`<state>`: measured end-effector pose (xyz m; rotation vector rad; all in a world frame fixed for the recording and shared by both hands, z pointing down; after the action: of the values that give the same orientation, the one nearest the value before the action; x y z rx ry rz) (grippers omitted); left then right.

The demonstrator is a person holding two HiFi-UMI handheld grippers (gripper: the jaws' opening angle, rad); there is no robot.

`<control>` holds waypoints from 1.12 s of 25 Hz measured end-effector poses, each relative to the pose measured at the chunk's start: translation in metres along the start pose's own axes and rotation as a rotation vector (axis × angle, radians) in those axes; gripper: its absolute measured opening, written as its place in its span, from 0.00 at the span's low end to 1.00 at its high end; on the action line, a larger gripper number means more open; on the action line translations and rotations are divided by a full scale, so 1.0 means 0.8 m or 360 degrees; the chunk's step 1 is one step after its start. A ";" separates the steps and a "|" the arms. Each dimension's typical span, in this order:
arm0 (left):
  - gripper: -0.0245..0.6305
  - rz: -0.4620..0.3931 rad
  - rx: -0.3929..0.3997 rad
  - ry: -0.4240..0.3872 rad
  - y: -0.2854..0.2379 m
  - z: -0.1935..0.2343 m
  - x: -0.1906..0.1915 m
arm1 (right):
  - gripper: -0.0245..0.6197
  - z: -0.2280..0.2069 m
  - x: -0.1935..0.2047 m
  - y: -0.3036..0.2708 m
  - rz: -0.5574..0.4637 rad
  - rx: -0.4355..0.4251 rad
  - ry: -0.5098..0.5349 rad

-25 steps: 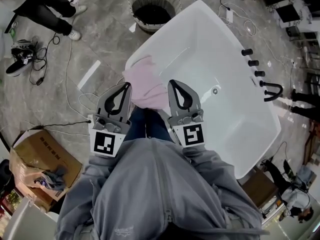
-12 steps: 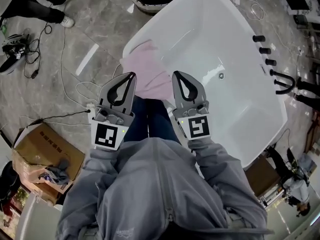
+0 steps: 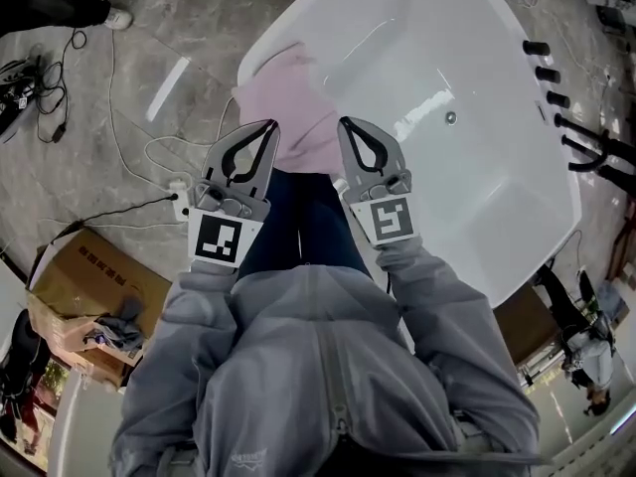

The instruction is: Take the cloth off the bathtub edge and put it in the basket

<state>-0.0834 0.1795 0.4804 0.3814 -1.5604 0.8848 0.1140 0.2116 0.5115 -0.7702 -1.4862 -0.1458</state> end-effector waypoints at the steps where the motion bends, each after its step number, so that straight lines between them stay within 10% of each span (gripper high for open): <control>1: 0.05 0.0009 0.0003 0.0018 -0.003 0.001 0.008 | 0.05 0.000 0.008 -0.002 0.0015 0.0006 -0.0007; 26: 0.06 0.0529 0.0063 0.0255 -0.022 0.031 0.161 | 0.06 -0.004 0.146 -0.031 0.0449 -0.0106 -0.0241; 28: 0.23 0.0598 0.0103 0.0311 -0.024 0.029 0.169 | 0.07 -0.006 0.157 -0.027 0.0510 -0.0122 -0.0270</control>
<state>-0.1143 0.1833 0.6154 0.0417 -1.4463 1.2260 0.1221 0.2379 0.6364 -1.0936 -1.5008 0.1079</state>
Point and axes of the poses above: the fingertips, and each gripper's own axes: y backward along the fingers, z to its left, x out of its underside, the point moved 9 cm from there along y, backward along the fingers, and after that the axes turned 4 degrees about -x, right-handed, at the moved point
